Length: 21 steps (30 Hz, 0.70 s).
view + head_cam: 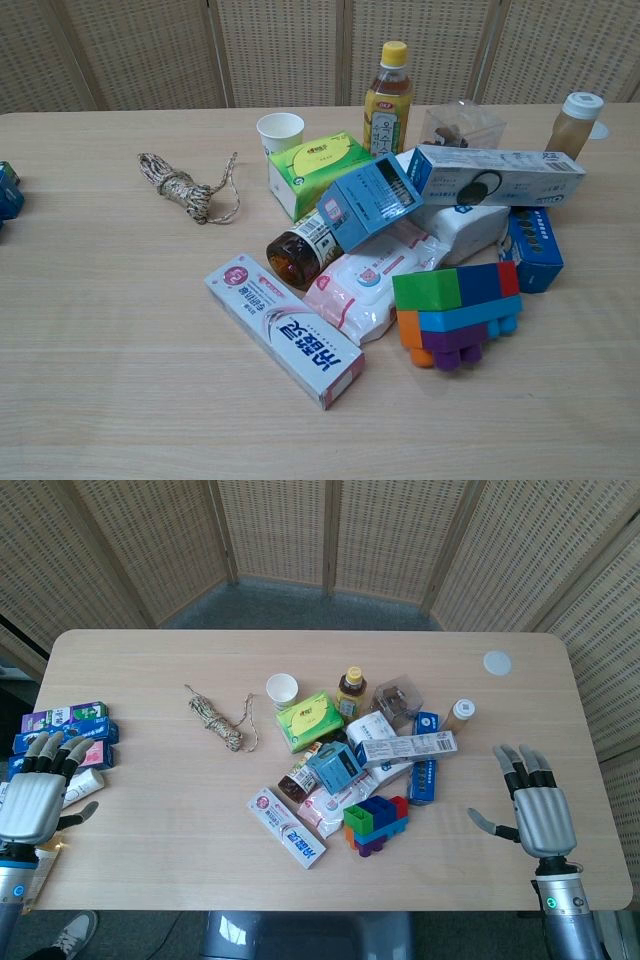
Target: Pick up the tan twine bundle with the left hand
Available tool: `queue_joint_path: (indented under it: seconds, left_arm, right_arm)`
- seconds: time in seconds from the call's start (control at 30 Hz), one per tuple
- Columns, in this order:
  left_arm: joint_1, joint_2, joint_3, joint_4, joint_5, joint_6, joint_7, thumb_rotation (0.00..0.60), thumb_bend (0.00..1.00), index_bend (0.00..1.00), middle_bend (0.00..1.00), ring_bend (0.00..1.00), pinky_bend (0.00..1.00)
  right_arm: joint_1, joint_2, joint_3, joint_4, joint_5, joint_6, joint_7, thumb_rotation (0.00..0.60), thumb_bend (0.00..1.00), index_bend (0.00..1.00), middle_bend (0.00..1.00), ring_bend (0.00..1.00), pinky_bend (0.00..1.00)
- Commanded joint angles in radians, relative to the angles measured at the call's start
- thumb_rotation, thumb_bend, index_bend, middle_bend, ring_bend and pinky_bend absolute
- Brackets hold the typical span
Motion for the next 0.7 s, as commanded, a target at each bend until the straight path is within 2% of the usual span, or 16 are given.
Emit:
queue_joint_path:
  seconds: [0.03, 0.43, 0.53, 0.7]
  left_arm:
    - [-0.001, -0.003, 0.001, 0.003, 0.001, -0.004, -0.002, 0.600, 0.23, 0.15, 0.19, 0.07, 0.00]
    - [-0.012, 0.022, -0.012, -0.004, 0.008, -0.016, 0.008, 0.600, 0.22, 0.14, 0.19, 0.07, 0.00]
    - [-0.035, 0.026, -0.022, 0.008, -0.013, -0.058, 0.017, 0.600, 0.22, 0.14, 0.18, 0.07, 0.00]
    - [-0.119, 0.010, -0.052, 0.045, -0.067, -0.192, 0.043, 0.600, 0.22, 0.14, 0.18, 0.08, 0.00]
  right_arm:
    - [0.001, -0.002, 0.000, -0.002, 0.001, -0.002, -0.003, 0.000, 0.19, 0.00, 0.11, 0.00, 0.00]
    - [-0.018, 0.010, -0.011, -0.011, -0.013, 0.026, 0.009, 0.000, 0.19, 0.00, 0.11, 0.00, 0.00]
    - [-0.021, 0.013, -0.011, -0.013, -0.008, 0.024, 0.006, 0.000, 0.19, 0.00, 0.11, 0.00, 0.00]
    - [-0.014, 0.011, -0.008, -0.016, -0.001, 0.013, -0.001, 0.000, 0.19, 0.00, 0.11, 0.00, 0.00]
